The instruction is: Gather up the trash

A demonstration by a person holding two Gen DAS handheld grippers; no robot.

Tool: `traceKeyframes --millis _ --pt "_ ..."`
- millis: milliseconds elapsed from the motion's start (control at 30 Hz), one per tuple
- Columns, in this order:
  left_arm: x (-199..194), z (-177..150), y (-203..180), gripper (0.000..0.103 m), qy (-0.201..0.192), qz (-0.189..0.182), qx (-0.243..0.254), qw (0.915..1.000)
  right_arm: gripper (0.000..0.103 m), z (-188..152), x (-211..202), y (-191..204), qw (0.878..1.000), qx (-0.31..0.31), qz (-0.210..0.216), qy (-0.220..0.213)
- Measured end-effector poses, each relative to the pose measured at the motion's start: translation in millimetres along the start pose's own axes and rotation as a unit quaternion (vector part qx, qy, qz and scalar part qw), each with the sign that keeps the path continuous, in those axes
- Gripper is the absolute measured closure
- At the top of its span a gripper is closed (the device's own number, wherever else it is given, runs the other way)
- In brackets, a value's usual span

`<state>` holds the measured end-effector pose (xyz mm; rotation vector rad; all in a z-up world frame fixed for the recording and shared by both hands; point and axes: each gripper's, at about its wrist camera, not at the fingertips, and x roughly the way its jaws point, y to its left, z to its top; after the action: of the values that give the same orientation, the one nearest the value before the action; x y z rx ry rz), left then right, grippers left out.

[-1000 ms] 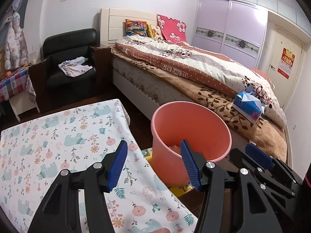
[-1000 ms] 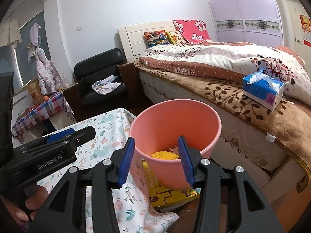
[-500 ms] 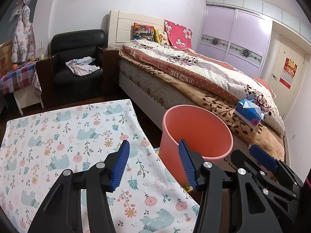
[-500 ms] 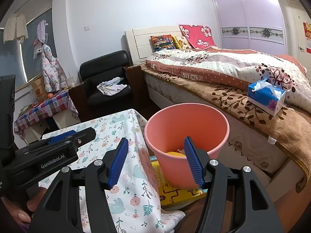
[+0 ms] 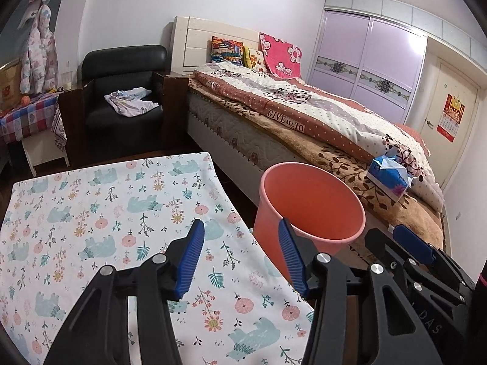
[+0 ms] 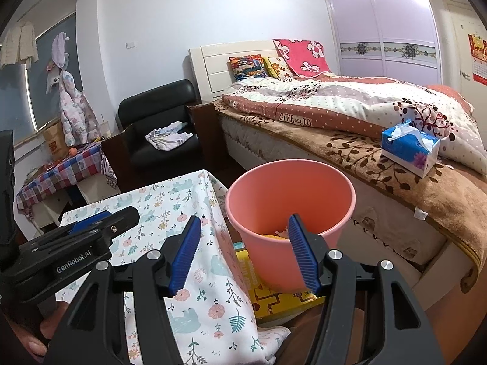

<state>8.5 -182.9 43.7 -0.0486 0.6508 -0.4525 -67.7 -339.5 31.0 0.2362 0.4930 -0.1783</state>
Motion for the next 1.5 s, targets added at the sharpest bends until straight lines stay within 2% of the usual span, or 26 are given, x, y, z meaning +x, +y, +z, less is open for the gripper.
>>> traceKeyframes --millis 1500 --pt "10 -13 5 0.053 0.027 -0.001 0.0 0.9996 0.043 -17 7 -1 1.0 0.004 -0.001 0.014"
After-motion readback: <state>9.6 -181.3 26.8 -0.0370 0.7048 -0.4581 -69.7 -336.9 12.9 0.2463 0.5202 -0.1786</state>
